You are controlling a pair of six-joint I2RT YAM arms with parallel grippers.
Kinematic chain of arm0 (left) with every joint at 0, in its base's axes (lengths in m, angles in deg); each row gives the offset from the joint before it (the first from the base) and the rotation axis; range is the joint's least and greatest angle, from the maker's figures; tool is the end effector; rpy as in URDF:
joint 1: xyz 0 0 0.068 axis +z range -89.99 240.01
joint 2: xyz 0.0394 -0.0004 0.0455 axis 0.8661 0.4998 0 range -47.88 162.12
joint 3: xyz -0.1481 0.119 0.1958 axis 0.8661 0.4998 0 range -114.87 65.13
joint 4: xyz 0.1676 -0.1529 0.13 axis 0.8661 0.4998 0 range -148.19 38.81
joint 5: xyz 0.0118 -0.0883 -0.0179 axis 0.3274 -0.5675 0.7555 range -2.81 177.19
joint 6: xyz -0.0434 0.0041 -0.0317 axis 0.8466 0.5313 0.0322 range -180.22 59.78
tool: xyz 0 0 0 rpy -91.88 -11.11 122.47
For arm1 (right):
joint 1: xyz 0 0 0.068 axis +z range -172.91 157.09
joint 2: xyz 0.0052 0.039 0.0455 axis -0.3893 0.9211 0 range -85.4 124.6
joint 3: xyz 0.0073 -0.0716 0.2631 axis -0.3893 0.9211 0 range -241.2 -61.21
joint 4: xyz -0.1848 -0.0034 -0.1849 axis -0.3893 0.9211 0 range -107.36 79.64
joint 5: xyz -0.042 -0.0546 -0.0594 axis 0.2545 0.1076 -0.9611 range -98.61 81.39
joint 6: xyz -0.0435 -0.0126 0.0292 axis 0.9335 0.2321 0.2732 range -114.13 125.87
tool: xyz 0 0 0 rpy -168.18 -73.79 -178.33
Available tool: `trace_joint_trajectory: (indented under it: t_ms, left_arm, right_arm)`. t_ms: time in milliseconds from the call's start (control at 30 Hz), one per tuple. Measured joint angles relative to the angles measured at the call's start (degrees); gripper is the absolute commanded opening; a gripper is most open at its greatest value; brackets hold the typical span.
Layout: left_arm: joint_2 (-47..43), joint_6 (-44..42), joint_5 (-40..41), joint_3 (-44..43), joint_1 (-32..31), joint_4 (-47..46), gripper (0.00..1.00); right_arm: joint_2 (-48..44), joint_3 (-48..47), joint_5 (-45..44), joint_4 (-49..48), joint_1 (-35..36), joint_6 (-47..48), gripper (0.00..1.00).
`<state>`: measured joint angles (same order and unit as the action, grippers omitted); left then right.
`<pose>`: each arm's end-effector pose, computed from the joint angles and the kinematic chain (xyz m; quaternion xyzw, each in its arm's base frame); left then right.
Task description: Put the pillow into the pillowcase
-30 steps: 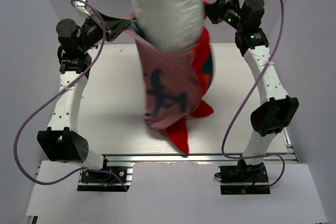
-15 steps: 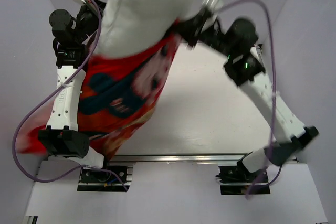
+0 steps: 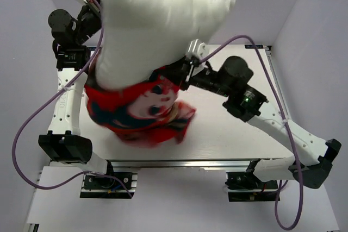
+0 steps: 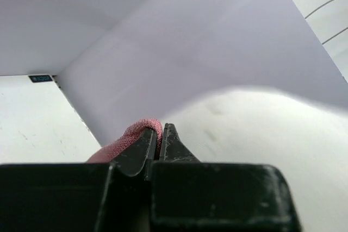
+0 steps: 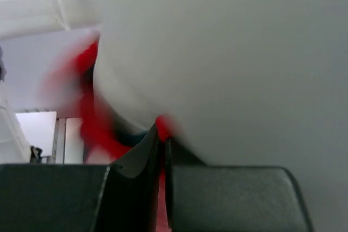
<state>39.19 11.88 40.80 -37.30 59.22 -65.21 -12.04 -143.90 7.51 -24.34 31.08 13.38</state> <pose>0.3176 -0.0302 0.5374 -0.0322 0.6063 -0.6300 0.4842 0.1568 0.2325 0.4957 -0.3999 0.4528 0.3899 0.6950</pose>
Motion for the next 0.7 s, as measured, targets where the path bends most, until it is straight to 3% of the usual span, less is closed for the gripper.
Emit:
trace_joint_trajectory:
  t_ms: [67,233,333,433,533,600,633,700]
  left_arm:
    - [0.00,0.15,0.00,-0.07,-0.20,-0.37,0.00]
    - [0.00,0.17,4.35,-0.07,-0.09,-1.90,0.00]
    - [0.02,0.42,4.94,-0.17,0.46,-2.32,0.00]
    - [0.26,0.74,3.50,-0.76,-0.26,-2.01,0.00]
    - [0.74,0.79,0.35,-0.83,-0.92,0.28,0.00]
    - [0.85,1.14,0.28,-0.83,-0.37,0.39,0.00]
    - [0.70,1.27,0.17,-0.83,0.00,0.15,0.00]
    - [0.26,1.46,-0.13,-0.33,-0.35,-0.31,0.00]
  right_arm:
    - [1.16,-2.78,3.74,-0.02,-2.80,-1.09,0.00]
    - [24.00,-33.62,2.71,2.99,-25.75,-9.79,0.00]
    - [26.27,-29.99,-0.92,2.82,-31.98,-11.80,0.00]
    - [17.46,-13.64,-3.02,1.46,-23.61,-7.87,0.00]
    - [5.77,-0.17,-4.11,2.54,-4.28,-1.57,0.00]
    - [0.09,3.17,-2.25,2.01,5.29,2.05,0.00]
    - [-1.79,3.23,-0.28,1.01,6.95,3.21,0.00]
    - [-1.66,-0.24,4.61,0.02,2.45,2.08,0.00]
